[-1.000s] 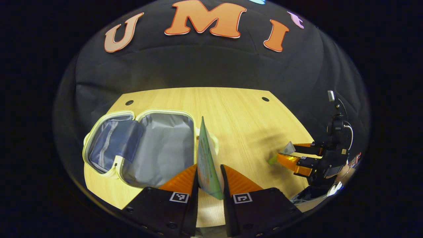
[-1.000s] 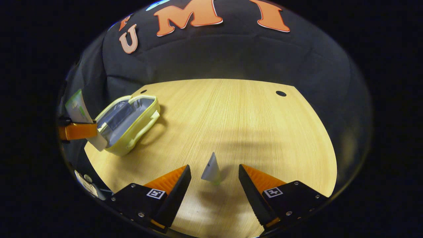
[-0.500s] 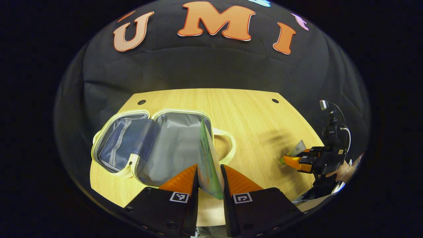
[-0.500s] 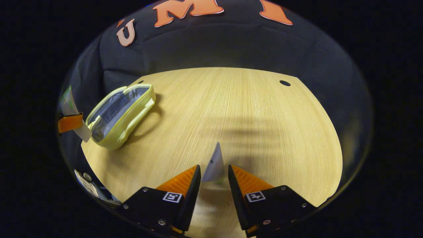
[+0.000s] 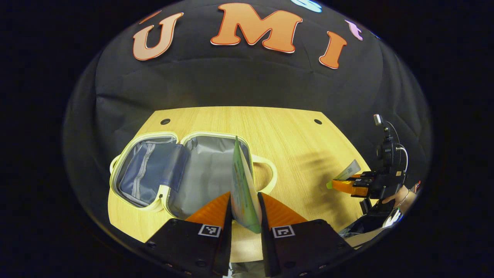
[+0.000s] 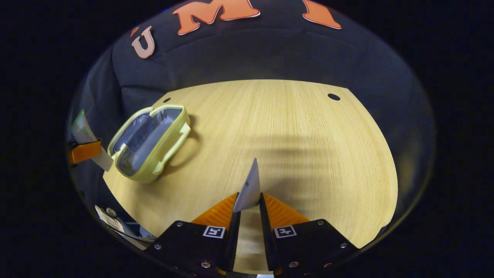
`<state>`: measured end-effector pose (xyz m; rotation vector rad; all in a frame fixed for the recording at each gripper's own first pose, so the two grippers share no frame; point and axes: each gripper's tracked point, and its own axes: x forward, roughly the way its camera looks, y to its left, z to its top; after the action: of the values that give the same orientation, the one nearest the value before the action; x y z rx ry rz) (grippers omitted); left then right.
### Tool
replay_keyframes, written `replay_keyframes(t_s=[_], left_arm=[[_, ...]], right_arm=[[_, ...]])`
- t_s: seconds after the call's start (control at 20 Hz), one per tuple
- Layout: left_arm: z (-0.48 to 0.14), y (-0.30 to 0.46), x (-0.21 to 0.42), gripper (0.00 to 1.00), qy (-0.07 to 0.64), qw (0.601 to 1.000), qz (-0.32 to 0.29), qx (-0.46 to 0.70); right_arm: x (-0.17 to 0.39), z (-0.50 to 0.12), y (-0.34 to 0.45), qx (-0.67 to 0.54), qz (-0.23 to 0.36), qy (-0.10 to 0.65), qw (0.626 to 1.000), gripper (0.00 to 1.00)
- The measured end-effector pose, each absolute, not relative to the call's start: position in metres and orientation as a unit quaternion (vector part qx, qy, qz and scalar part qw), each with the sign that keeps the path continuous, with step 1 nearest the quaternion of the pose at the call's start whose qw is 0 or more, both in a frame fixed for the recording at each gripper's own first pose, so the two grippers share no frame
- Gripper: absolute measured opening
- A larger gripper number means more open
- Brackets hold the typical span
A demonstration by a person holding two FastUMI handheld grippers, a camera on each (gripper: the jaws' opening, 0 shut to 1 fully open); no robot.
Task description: First open the suitcase, pack the skin care products into it, and then close the suitcase.
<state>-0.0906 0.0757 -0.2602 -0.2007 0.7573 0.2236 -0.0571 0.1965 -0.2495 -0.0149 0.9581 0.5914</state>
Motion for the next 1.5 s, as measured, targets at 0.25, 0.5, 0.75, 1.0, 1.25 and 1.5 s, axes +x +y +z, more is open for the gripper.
replay_keyframes(t_s=[0.25, 0.5, 0.75, 1.0, 1.25, 1.5], left_arm=[[-0.245, 0.108, -0.087, 0.34, 0.398, 0.907, 0.070, -0.116], [-0.257, 0.148, -0.089, 0.34, 0.453, 0.884, 0.030, -0.111], [-0.281, 0.165, -0.090, 0.34, 0.508, 0.857, -0.026, -0.080], [-0.322, 0.183, -0.076, 0.34, 0.551, 0.829, -0.054, -0.076], [-0.358, 0.195, -0.068, 0.34, 0.575, 0.813, -0.063, -0.066], [-0.367, 0.198, -0.071, 0.34, 0.582, 0.807, -0.059, -0.076]], right_arm=[[-0.064, -0.199, 0.235, 0.036, 0.290, 0.444, 0.847, 0.31], [-0.084, -0.175, 0.278, 0.062, 0.294, 0.454, 0.839, 0.32], [-0.106, -0.173, 0.309, 0.077, 0.276, 0.460, 0.841, 0.32], [-0.129, -0.176, 0.327, 0.087, 0.251, 0.473, 0.840, 0.32], [-0.141, -0.177, 0.328, 0.087, 0.232, 0.484, 0.840, 0.32], [-0.140, -0.176, 0.330, 0.092, 0.224, 0.491, 0.837, 0.32]])
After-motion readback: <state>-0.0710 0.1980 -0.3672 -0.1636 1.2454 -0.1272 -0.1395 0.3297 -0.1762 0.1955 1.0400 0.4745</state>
